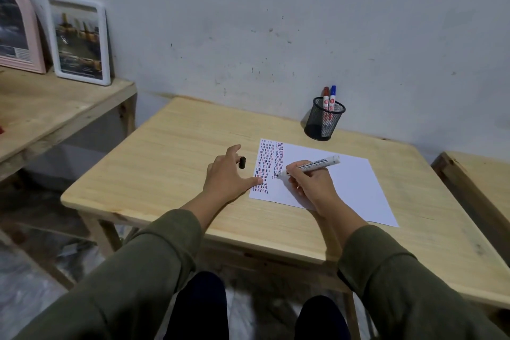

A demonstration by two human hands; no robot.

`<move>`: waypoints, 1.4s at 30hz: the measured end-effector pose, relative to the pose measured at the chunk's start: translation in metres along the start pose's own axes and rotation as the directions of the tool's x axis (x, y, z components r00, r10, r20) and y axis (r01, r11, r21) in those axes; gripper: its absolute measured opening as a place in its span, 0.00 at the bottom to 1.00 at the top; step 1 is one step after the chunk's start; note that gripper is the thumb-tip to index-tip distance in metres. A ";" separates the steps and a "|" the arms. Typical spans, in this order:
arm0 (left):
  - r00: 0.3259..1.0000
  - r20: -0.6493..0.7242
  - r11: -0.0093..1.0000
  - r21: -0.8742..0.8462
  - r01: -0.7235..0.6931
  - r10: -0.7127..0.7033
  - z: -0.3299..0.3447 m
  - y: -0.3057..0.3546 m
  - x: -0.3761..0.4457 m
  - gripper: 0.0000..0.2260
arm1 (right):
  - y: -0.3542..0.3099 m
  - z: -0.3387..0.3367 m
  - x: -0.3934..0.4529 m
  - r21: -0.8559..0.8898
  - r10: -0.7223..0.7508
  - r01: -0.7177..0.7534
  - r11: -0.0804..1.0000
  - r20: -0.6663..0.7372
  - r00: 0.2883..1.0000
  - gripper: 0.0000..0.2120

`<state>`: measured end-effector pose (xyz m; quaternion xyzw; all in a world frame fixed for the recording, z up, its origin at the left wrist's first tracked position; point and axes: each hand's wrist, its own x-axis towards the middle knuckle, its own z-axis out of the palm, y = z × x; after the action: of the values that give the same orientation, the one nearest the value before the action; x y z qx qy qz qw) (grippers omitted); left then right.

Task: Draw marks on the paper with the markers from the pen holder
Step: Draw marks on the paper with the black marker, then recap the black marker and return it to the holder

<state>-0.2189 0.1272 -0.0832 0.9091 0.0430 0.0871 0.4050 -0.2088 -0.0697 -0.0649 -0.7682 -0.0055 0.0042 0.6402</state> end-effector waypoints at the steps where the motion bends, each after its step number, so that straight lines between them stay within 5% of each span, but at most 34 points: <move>1: 1.000 -0.003 1.000 -0.001 -0.002 0.002 0.000 0.000 0.000 0.45 | 0.000 0.000 -0.001 0.005 -0.015 0.015 1.000 0.006 1.000 0.05; 24: 1.000 -0.008 1.000 0.019 -0.004 0.004 0.001 -0.001 -0.001 0.41 | 0.001 0.000 -0.003 0.006 0.012 -0.012 1.000 0.043 0.999 0.05; 28: 0.999 -0.021 0.998 0.055 -0.034 0.036 0.002 -0.003 0.001 0.34 | 0.000 0.000 -0.003 -0.002 -0.002 0.002 1.000 0.014 1.000 0.04; 32: 0.997 -0.059 0.999 -0.028 -0.044 0.043 0.002 -0.005 0.004 0.16 | -0.004 0.000 -0.005 0.158 0.023 -0.022 0.987 -0.007 1.000 0.03; 37: 0.988 -0.134 0.984 -0.173 0.049 -0.073 0.002 0.005 0.008 0.07 | -0.017 -0.001 -0.008 0.247 0.038 -0.043 0.968 0.025 0.999 0.02; 42: 0.937 -0.117 0.748 -0.638 0.183 -0.329 -0.001 0.043 0.019 0.04 | -0.048 -0.011 0.005 0.184 -0.063 0.052 0.982 0.057 0.996 0.05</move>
<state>-0.1999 0.1026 -0.0481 0.6955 0.1822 0.1407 0.6807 -0.2040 -0.0716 -0.0156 -0.7055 -0.0474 0.0104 0.7071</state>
